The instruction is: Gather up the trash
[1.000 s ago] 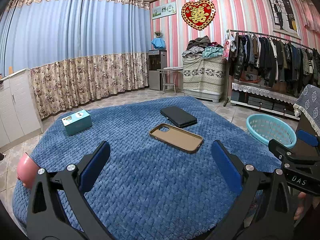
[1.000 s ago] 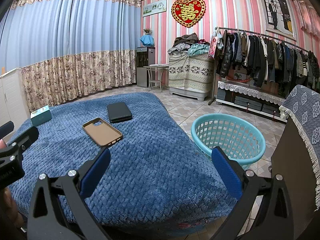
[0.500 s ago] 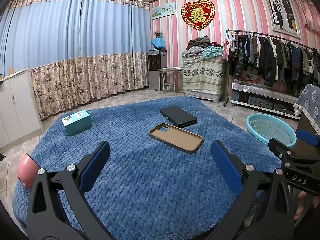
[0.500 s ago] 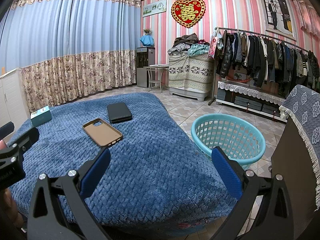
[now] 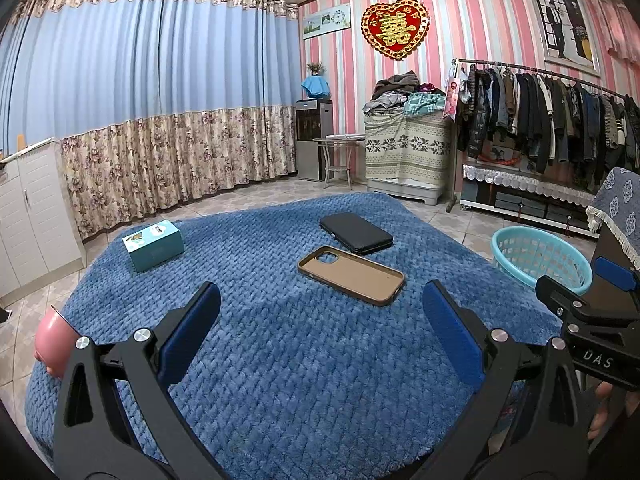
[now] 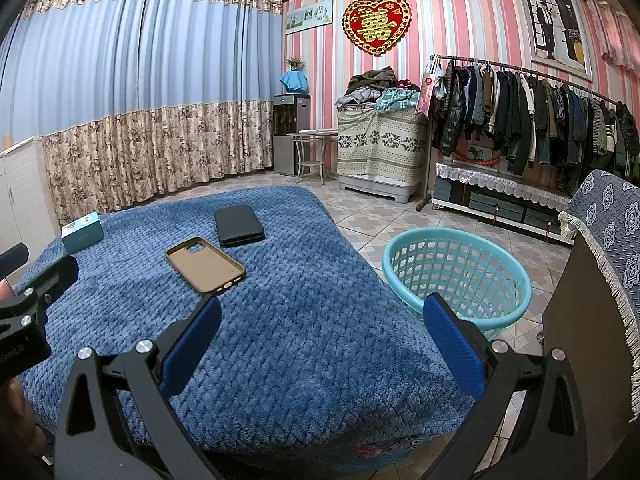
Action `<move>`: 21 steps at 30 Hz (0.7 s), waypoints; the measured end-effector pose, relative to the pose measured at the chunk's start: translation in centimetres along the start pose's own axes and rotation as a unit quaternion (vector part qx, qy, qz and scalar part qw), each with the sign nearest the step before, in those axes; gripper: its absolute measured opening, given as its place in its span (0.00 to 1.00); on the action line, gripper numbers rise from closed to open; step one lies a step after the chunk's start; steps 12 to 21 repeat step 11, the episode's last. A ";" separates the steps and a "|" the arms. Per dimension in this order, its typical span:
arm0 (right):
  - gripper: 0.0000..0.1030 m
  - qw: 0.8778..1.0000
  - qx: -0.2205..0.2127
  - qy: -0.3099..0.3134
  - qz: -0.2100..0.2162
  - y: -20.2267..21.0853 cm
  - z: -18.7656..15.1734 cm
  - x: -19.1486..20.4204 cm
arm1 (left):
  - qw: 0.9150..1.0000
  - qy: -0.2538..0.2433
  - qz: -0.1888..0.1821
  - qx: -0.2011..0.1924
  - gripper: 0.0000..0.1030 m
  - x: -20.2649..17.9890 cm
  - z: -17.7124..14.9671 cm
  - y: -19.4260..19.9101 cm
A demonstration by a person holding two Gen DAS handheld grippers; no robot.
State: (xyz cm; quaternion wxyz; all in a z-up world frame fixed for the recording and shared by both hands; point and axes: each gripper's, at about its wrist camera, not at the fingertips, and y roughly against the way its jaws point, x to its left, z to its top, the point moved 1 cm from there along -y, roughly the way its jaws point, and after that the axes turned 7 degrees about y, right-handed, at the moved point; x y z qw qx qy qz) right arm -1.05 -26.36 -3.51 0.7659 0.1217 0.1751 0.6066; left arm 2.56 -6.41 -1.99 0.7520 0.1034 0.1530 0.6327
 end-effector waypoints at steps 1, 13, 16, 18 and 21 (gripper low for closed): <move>0.96 1.000 0.000 0.000 0.000 0.0 0.0 0.0 | 1.000 0.000 0.000 0.001 0.95 0.2 -0.1 0.0; 0.96 1.000 0.000 0.000 0.000 0.0 0.0 0.0 | 1.000 0.002 -0.004 0.006 0.95 0.5 -0.2 -0.1; 0.96 1.000 0.000 0.000 0.000 0.0 0.0 0.0 | 1.000 0.002 -0.004 0.006 0.95 0.5 -0.2 -0.1; 0.96 1.000 0.000 0.000 0.000 0.0 0.0 0.0 | 1.000 0.002 -0.004 0.006 0.95 0.5 -0.2 -0.1; 0.96 1.000 0.000 0.000 0.000 0.0 0.0 0.0 | 1.000 0.002 -0.004 0.006 0.95 0.5 -0.2 -0.1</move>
